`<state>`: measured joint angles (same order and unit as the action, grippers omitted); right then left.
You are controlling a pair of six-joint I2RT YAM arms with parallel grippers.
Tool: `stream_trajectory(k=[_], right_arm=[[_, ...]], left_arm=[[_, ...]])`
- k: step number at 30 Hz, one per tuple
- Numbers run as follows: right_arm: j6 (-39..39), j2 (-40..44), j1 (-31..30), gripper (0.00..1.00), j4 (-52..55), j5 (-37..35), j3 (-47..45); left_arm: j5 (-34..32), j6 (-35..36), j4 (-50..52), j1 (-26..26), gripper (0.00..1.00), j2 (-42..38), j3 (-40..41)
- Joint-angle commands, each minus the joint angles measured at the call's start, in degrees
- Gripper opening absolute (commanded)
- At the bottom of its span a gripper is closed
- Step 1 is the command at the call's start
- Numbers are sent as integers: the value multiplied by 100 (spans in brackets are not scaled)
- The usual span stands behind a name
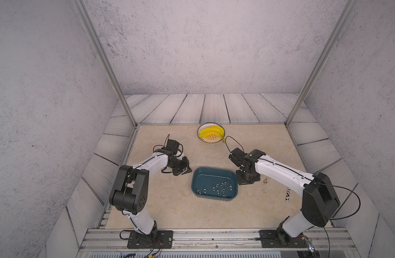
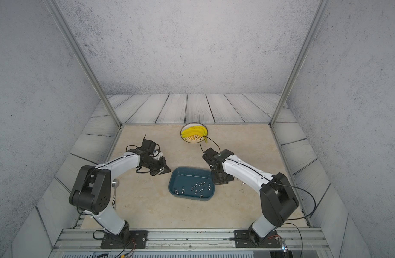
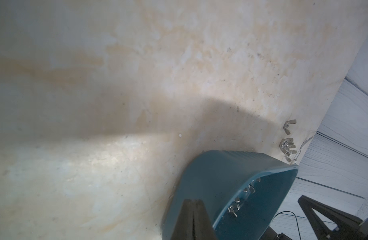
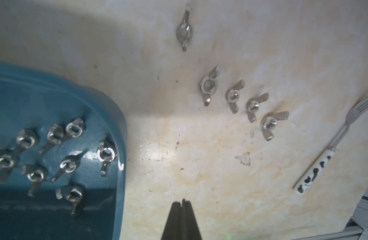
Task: Take out the wing nut from the storage box
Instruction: Pick up the wing nut from the storage box.
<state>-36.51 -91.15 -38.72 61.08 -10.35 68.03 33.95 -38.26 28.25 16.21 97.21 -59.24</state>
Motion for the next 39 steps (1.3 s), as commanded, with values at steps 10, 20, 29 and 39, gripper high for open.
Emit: stream_trajectory(k=[10,20,29,39], right_arm=[[206,-925,141,0,-195,683,742],[544,-1457,181,0,-210,985,1386],[792,-2029,167,0,-386,1509,2089],[1191,-2701,172,0,47,1208,3374]], left_arm=[[234,-138,-212,67,0,-424,904],[243,-110,-205,78,0,-639,1113],[184,-231,-310,76,0,-779,1357],[93,-393,-369,75,0,-864,1488]])
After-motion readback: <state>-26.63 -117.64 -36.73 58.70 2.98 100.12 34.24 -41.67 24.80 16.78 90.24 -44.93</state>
